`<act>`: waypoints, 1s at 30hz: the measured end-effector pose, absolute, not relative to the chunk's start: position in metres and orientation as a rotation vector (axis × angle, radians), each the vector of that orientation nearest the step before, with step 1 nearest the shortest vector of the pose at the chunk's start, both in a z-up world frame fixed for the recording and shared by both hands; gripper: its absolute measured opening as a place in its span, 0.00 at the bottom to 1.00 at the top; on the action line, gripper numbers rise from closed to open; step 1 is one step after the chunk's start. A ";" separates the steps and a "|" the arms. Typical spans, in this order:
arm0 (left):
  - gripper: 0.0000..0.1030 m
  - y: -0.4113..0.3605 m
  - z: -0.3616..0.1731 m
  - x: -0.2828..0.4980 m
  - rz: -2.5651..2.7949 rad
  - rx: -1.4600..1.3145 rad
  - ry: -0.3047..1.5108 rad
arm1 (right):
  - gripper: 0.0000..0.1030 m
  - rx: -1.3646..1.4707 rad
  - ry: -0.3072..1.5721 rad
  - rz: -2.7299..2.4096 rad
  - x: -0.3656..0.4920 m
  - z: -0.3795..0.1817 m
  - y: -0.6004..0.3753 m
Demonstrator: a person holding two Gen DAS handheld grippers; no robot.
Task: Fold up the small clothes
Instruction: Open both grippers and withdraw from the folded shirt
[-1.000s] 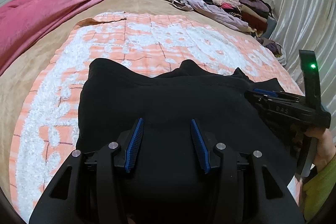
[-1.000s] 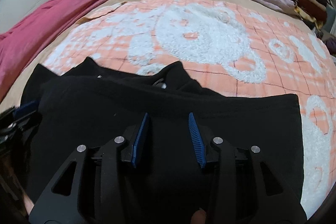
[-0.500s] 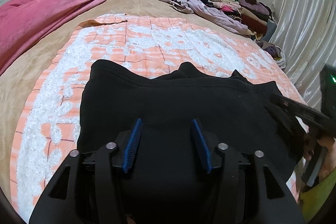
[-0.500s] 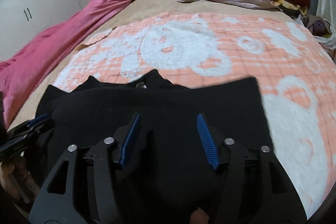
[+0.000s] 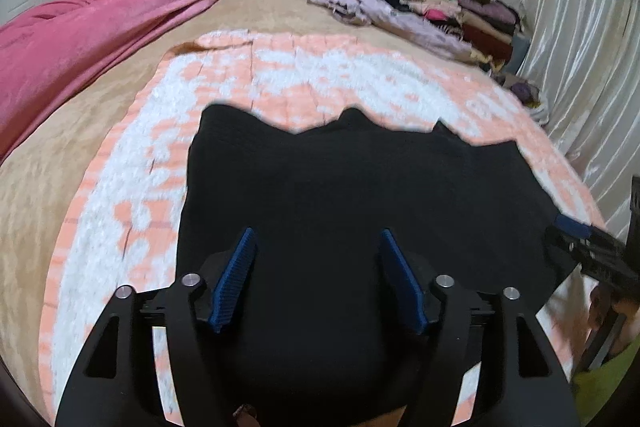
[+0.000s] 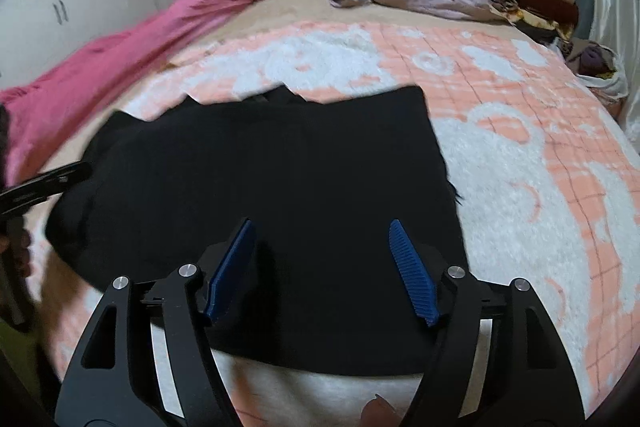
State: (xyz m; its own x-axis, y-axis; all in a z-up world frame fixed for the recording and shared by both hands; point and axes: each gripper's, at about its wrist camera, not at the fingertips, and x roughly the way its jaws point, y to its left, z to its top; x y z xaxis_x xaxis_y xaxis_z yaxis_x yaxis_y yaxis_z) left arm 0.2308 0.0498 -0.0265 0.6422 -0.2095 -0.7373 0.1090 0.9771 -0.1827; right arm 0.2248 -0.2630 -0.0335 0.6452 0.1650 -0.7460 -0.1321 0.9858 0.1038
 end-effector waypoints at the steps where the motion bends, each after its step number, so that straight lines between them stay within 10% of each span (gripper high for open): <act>1: 0.66 0.050 -0.031 0.229 -0.175 -0.109 0.865 | 0.61 0.032 0.869 0.154 0.226 -0.038 -0.265; 30: 0.93 0.066 -0.001 0.213 -0.170 -0.114 0.823 | 0.88 -0.004 0.714 0.325 0.160 0.010 -0.187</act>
